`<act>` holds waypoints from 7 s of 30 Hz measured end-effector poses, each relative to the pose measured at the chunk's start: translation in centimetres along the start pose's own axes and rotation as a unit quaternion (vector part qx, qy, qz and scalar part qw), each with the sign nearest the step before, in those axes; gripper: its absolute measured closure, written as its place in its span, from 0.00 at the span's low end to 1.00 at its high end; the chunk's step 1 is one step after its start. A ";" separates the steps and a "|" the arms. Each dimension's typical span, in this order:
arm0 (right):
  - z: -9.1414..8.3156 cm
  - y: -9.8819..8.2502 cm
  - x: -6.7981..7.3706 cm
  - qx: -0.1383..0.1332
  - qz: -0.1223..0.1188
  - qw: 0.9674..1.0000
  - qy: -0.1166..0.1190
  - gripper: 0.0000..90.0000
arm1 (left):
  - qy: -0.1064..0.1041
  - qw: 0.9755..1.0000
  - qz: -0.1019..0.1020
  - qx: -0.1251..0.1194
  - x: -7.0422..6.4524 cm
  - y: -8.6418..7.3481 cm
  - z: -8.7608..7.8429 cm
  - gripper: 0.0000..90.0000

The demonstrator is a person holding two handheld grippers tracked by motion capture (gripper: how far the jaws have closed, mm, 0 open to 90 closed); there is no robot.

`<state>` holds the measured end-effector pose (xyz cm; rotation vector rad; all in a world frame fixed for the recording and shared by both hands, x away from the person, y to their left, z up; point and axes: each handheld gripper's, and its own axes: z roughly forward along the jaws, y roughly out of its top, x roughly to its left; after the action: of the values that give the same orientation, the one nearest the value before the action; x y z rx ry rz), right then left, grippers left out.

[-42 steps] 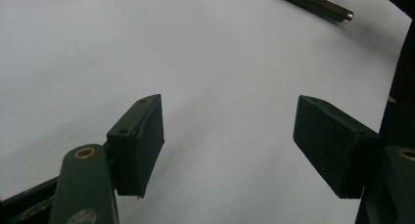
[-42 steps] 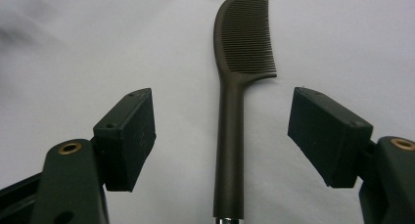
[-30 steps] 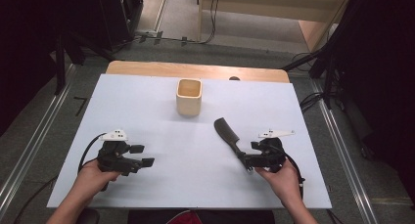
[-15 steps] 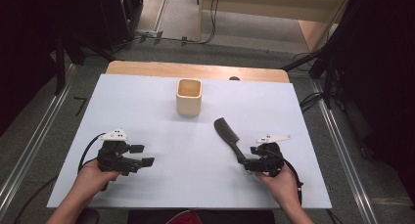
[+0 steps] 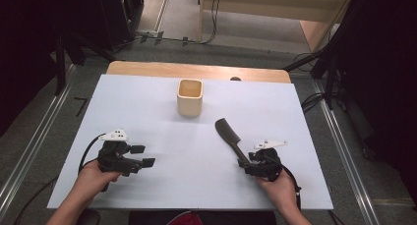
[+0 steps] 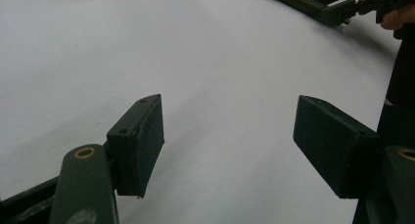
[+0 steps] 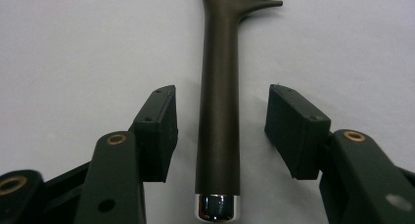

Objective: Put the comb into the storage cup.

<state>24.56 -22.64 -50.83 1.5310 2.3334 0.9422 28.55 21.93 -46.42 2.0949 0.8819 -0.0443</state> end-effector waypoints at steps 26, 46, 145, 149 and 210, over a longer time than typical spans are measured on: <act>0.1 0.0 -0.3 0.003 -0.014 1.000 -0.017 0.78 | -0.002 1.000 -0.001 -0.005 -0.1 0.1 0.1 0.32; -1.0 0.9 -0.3 -0.008 -0.004 1.000 0.012 0.78 | -0.020 0.999 -0.024 -0.032 -0.1 0.4 -0.2 0.32; 4.2 10.0 12.7 -0.110 -0.058 0.983 0.133 0.78 | 0.014 0.972 -0.209 -0.110 -1.3 4.9 2.6 0.36; 4.4 10.1 12.9 -0.114 -0.056 0.983 0.133 0.78 | 0.024 0.969 -0.210 -0.126 -1.3 5.1 2.6 0.37; 5.7 10.1 14.9 -0.168 -0.058 0.976 0.123 0.78 | -0.038 0.933 -0.315 -0.170 0.2 5.1 3.8 0.78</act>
<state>28.27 -4.64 -46.53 1.1897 2.2368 1.4775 32.80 17.28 -45.44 1.4171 1.3749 -0.2878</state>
